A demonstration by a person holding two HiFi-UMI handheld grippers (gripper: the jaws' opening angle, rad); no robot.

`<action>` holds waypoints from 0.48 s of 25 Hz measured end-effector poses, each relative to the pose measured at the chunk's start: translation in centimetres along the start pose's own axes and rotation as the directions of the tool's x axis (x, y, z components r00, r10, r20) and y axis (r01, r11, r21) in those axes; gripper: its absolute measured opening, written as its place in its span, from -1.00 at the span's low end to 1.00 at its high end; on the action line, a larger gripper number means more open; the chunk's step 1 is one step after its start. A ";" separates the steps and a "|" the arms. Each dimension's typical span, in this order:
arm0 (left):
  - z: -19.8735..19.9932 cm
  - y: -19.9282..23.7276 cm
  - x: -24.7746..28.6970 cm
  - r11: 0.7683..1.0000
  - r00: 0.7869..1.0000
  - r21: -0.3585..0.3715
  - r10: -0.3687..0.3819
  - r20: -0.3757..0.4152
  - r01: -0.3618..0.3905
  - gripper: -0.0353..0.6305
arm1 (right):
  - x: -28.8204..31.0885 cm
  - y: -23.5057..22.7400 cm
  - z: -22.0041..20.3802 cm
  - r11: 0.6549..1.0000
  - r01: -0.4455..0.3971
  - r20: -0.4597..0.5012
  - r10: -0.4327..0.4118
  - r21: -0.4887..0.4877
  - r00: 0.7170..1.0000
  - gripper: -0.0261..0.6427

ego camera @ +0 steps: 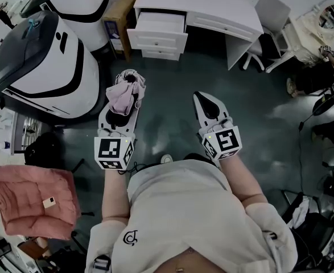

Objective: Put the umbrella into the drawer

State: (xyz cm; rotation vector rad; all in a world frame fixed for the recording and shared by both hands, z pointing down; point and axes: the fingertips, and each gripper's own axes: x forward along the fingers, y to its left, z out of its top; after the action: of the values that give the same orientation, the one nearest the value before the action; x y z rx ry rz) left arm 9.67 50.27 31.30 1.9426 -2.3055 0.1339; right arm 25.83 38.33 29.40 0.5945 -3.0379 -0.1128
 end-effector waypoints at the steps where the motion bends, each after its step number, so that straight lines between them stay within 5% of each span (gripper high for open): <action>1: -0.1 0.1 0.0 1.000 1.000 -0.005 0.001 0.000 -0.001 -0.22 | 0.1 0.2 0.0 1.000 -0.005 0.003 0.005 0.001 1.000 -0.90; 12: -2.4 0.5 2.9 1.000 0.998 -0.019 -0.001 -0.056 0.000 -0.22 | 1.9 -1.6 -3.3 0.997 -0.038 -0.066 0.042 0.064 0.997 -0.90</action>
State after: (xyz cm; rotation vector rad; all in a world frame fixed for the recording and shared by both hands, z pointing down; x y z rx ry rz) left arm 8.80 47.84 34.09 1.9055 -2.2626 0.1629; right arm 24.85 35.89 32.59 0.5294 -2.9961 0.0044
